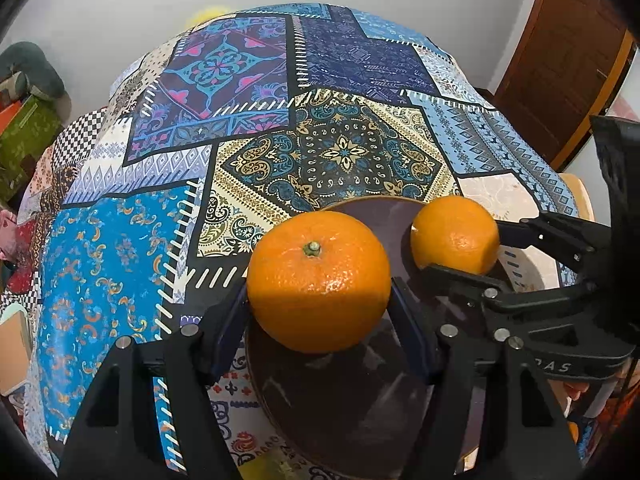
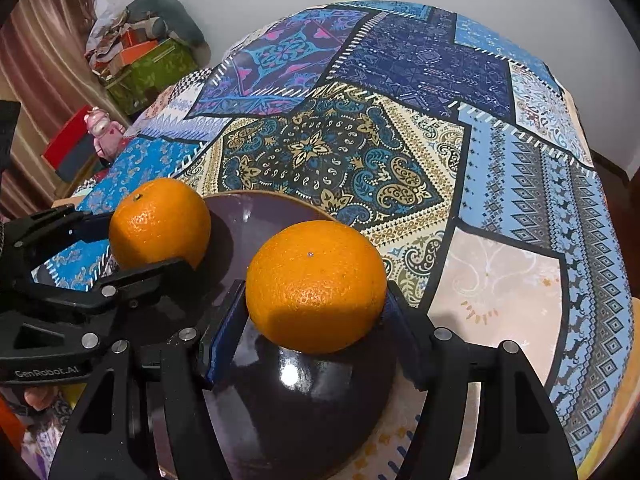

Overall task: Organize fruits
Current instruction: 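Carry both held oranges over the dark brown plate and lower them, then open both tools to release the oranges onto the plate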

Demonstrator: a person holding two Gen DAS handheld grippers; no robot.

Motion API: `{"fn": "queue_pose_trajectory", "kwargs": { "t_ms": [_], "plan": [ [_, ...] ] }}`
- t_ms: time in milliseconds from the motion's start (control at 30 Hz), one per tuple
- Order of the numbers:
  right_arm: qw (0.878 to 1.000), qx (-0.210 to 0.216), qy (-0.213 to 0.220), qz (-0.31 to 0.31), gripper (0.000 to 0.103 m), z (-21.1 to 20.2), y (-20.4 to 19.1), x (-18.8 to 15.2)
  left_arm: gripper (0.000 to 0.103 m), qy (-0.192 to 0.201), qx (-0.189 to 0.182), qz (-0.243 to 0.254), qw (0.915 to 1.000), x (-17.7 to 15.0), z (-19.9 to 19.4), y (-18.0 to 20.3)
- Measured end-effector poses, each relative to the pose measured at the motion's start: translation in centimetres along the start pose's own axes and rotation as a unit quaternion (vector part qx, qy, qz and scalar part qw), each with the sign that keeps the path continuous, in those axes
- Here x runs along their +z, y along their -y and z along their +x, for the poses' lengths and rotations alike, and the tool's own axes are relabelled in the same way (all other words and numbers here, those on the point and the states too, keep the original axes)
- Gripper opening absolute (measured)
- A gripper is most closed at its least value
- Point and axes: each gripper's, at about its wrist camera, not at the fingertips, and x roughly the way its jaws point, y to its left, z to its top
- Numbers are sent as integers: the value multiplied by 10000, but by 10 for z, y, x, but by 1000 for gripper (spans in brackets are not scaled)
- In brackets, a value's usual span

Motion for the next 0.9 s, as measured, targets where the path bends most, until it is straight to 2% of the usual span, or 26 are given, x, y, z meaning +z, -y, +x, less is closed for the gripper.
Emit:
{"fn": "queue_pose_trajectory", "kwargs": {
  "t_ms": [133, 200, 300, 400, 533, 900],
  "plan": [
    [10000, -24, -43, -25, 64, 0, 0, 1, 69, -8, -163, 3, 9999, -1, -3, 2],
    [10000, 1, -65, -22, 65, -1, -1, 0, 69, 141, -124, 98, 9998, -2, -12, 7],
    [9999, -44, 113, -48, 65, -10, -3, -1, 69, 344, -12, 280, 9990, -4, -27, 15],
    [9997, -65, 240, -50, 65, -23, -5, -2, 70, 432, -29, 259, 9987, -5, -40, 17],
    [9988, -206, 432, -111, 65, -45, -11, -6, 70, 695, 2, 170, 9974, -10, -67, 18],
    [9935, -249, 1097, -170, 67, -124, -34, -34, 70, 1395, 145, -75, 9901, -42, -151, 25]
  ]
}}
